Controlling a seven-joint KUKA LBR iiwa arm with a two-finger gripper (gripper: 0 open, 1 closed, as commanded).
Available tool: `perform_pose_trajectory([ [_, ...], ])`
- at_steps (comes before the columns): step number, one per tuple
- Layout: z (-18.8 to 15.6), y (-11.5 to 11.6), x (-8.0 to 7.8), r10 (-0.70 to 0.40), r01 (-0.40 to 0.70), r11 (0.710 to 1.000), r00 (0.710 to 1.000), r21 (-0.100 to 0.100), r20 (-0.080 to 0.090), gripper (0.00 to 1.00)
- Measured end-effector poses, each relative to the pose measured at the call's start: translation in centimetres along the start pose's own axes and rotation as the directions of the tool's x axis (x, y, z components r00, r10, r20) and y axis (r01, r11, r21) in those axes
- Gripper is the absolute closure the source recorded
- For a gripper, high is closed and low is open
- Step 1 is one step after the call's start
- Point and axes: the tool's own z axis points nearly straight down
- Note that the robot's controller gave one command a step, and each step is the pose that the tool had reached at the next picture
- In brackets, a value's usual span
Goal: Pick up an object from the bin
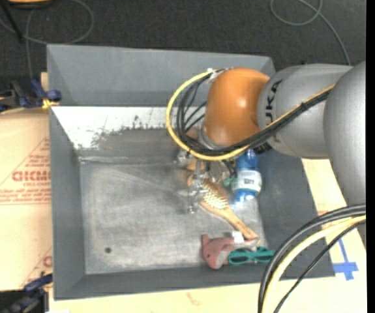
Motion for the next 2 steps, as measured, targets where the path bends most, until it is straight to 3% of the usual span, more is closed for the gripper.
perform_pose_trajectory([
  [2, -0.7, -6.4, -0.6, 0.004, -0.005, 1.0, 1.0, -0.015, -0.027, 0.0],
])
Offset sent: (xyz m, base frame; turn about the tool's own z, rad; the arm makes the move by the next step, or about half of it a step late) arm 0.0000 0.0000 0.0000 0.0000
